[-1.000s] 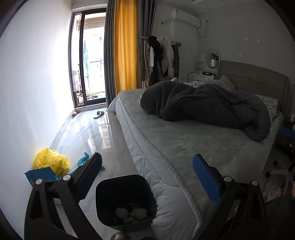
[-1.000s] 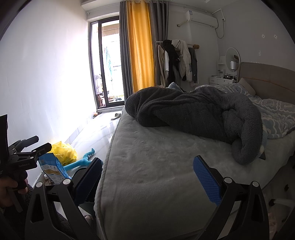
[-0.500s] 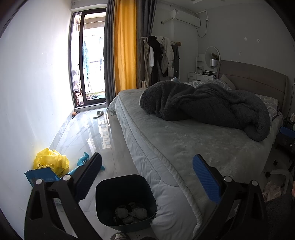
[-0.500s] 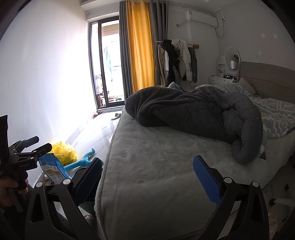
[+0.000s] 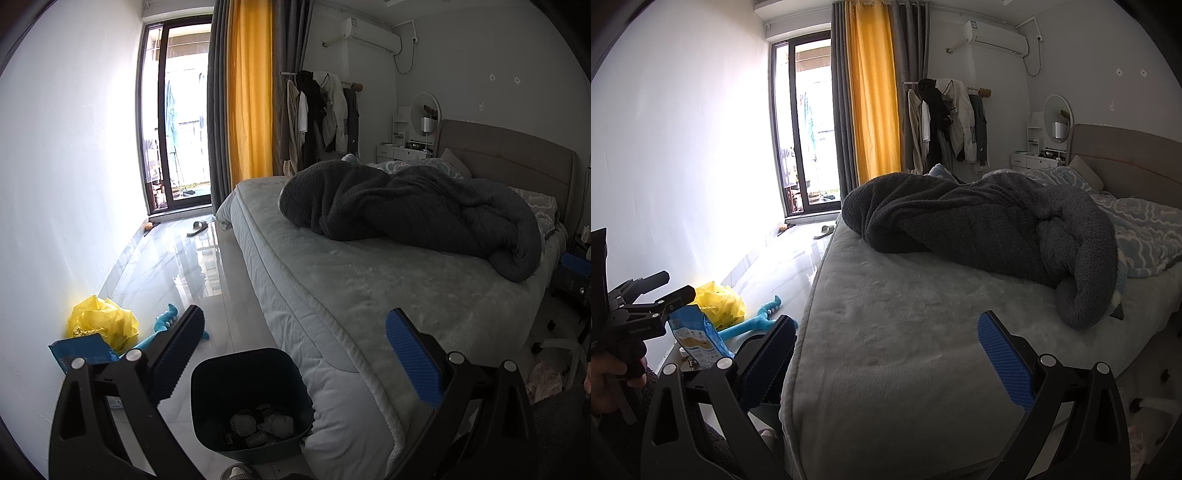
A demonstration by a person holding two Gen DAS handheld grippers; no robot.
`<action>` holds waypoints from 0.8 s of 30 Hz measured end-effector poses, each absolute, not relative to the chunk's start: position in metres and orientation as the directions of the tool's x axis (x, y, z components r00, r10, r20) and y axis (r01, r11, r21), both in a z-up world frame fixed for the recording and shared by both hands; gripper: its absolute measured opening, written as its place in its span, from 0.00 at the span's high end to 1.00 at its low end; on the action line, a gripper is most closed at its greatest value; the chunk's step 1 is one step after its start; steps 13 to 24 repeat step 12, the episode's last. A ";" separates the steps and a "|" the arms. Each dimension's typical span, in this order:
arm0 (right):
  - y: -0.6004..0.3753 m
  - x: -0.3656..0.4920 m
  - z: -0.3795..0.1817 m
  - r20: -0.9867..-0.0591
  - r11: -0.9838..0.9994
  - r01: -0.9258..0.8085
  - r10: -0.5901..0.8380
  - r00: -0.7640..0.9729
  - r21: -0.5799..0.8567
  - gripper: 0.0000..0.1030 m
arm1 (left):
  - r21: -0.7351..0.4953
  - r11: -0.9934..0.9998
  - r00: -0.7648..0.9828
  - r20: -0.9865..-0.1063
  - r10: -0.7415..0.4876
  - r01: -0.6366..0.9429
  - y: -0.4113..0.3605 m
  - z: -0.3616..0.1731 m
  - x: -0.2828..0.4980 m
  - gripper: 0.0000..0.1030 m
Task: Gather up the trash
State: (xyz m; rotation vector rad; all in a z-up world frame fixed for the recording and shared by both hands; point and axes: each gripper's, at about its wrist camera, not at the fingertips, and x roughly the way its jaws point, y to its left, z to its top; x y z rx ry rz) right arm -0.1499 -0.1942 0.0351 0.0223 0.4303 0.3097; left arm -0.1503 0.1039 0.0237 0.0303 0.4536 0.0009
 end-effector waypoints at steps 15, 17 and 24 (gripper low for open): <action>-0.194 -0.150 0.035 -0.407 0.953 -0.290 0.300 0.863 0.087 0.03 | 0.026 1.000 0.897 -0.442 0.010 0.002 0.102 0.022 -0.150 0.03; -0.194 -0.150 0.035 -0.407 0.953 -0.290 0.300 0.863 0.087 0.03 | 0.026 1.000 0.897 -0.442 0.010 0.002 0.102 0.022 -0.150 0.03; -0.194 -0.150 0.035 -0.407 0.953 -0.290 0.300 0.863 0.087 0.03 | 0.026 1.000 0.897 -0.442 0.010 0.002 0.102 0.022 -0.150 0.03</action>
